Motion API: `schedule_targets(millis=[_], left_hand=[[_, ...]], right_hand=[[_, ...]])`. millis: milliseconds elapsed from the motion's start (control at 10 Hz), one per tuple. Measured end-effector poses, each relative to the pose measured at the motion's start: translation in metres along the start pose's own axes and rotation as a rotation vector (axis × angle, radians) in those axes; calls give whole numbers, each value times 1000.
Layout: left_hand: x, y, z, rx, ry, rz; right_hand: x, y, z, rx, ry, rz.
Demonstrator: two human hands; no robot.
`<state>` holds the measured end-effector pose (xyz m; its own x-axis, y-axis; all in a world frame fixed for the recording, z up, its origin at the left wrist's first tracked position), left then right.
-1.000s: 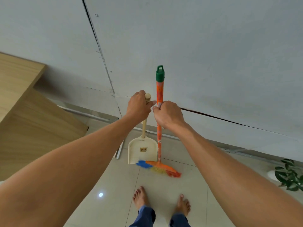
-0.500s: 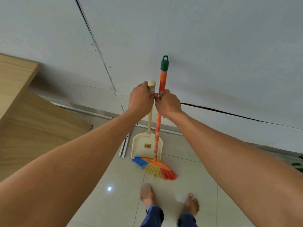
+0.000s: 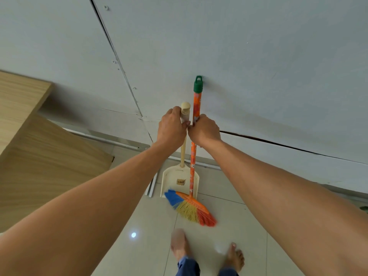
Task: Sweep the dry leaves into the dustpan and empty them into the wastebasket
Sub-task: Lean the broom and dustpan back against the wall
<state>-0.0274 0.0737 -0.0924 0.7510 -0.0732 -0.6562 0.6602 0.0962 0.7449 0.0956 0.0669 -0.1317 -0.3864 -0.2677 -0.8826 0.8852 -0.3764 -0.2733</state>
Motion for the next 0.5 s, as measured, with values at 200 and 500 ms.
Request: schedule_targets(millis=[200, 500], left_hand=[[1, -10, 17, -36, -12, -30], [2, -15, 48, -140, -30, -31]], right_hand=[[-7, 10, 12, 22, 15, -19], [-28, 37, 60, 34, 31, -71]])
Point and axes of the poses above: each hand's wrist, its own z-axis away from the middle knuckle, its own x-axis out of the palm, y = z × x, the point moved 9 cm from there along -z, towards the middle knuckle, and after that the axes turned 13 degrees about z, right-handed, at the moved point
